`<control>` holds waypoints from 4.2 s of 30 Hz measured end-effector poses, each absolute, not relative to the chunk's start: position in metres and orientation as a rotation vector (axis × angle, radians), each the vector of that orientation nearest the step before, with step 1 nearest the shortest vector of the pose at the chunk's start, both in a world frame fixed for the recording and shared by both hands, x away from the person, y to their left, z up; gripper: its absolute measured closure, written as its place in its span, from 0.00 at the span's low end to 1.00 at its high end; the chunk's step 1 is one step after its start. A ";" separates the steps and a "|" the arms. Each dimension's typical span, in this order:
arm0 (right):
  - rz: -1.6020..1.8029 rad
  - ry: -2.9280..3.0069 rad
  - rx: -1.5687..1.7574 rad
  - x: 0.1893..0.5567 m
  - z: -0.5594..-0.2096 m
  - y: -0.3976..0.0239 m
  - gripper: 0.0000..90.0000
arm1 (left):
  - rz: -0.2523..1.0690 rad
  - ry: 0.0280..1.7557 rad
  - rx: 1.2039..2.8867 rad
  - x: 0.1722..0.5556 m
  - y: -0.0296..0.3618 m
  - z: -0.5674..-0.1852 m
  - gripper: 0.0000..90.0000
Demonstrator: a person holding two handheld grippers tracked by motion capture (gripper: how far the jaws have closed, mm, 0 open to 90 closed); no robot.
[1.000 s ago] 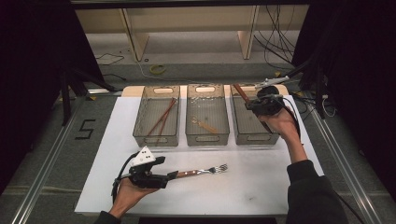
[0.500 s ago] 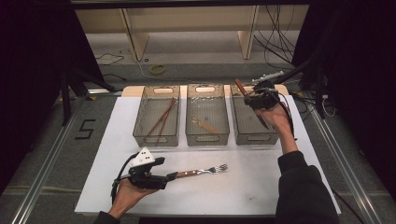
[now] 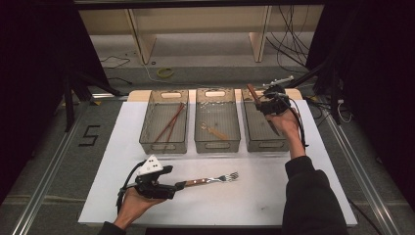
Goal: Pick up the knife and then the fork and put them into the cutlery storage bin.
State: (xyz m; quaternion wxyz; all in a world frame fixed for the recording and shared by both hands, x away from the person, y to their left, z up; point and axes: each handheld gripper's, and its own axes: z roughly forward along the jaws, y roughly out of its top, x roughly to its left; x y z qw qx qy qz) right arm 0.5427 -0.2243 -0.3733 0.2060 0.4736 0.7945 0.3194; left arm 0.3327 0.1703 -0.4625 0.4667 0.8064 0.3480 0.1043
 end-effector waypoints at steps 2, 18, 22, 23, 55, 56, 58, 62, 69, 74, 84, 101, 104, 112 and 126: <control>0.886 2.212 1.333 0.544 -0.375 -0.224 0.86 | 0.256 0.856 1.976 0.333 0.170 -0.463 0.24; 0.851 2.215 1.387 0.551 -0.392 -0.219 0.86 | 0.246 0.851 1.996 0.333 0.169 -0.465 0.24; 0.856 2.217 1.423 0.551 -0.396 -0.218 0.77 | 0.247 0.852 1.997 0.333 0.169 -0.465 0.24; 0.869 2.225 1.435 0.552 -0.396 -0.218 0.75 | 0.248 0.852 1.997 0.333 0.169 -0.465 0.24; 1.125 2.338 1.067 0.436 -0.371 -0.218 0.41 | 0.209 0.809 2.123 0.344 0.161 -0.460 0.23; 1.134 2.343 1.066 0.433 -0.372 -0.218 0.41 | 0.209 0.804 2.134 0.345 0.159 -0.459 0.23; 1.148 2.352 1.054 0.426 -0.374 -0.217 0.40 | 0.213 0.799 2.147 0.346 0.155 -0.458 0.23; 1.163 2.368 1.041 0.416 -0.379 -0.218 0.39 | 0.210 0.773 2.210 0.351 0.148 -0.457 0.24; 1.179 2.407 1.021 0.404 -0.387 -0.215 0.39 | 0.205 0.714 2.330 0.356 0.136 -0.458 0.28; 1.185 2.430 1.015 0.397 -0.393 -0.213 0.38 | 0.199 0.680 2.433 0.361 0.127 -0.461 0.33; 1.175 2.458 0.976 0.382 -0.399 -0.212 0.38 | 0.193 0.615 2.574 0.372 0.110 -0.461 0.48; 1.188 2.483 0.944 0.370 -0.403 -0.209 0.38 | 0.135 0.593 2.666 0.377 0.102 -0.468 0.64; 1.191 2.480 0.946 0.370 -0.403 -0.209 0.38 | 0.142 0.584 2.672 0.377 0.101 -0.469 0.65; 1.183 2.486 0.948 0.371 -0.405 -0.209 0.38 | 0.126 0.554 2.703 0.379 0.098 -0.468 0.72; 1.187 2.499 0.935 0.371 -0.406 -0.204 0.40 | 0.174 0.394 2.745 0.373 0.095 -0.467 0.84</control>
